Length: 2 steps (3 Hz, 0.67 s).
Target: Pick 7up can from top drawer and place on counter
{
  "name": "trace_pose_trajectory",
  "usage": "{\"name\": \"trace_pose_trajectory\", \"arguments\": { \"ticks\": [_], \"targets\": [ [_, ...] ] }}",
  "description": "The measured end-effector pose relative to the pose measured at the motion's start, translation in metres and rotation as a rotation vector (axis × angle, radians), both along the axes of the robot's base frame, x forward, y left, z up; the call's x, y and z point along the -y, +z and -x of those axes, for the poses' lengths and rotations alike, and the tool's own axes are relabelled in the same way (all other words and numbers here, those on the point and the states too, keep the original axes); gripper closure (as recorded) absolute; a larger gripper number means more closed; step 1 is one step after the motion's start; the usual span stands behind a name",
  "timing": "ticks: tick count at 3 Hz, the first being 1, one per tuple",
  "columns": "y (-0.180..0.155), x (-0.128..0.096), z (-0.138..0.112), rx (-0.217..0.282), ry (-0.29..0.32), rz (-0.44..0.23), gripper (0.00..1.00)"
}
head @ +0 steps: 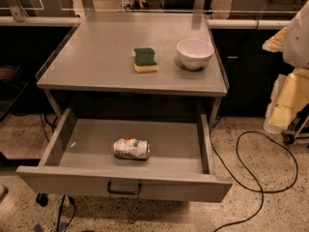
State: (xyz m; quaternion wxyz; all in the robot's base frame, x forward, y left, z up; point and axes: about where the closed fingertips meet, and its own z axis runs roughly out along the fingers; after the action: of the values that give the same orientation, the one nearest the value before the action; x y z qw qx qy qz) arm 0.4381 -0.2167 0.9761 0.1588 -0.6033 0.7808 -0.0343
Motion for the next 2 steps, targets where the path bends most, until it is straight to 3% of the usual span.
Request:
{"name": "trace_pose_trajectory", "arguments": {
  "ticks": [1, 2],
  "targets": [
    [0.0044, -0.0152, -0.0035, 0.017, 0.015, 0.000, 0.00],
    [0.0044, -0.0152, -0.0035, 0.017, 0.015, 0.000, 0.00]
  ]
}}
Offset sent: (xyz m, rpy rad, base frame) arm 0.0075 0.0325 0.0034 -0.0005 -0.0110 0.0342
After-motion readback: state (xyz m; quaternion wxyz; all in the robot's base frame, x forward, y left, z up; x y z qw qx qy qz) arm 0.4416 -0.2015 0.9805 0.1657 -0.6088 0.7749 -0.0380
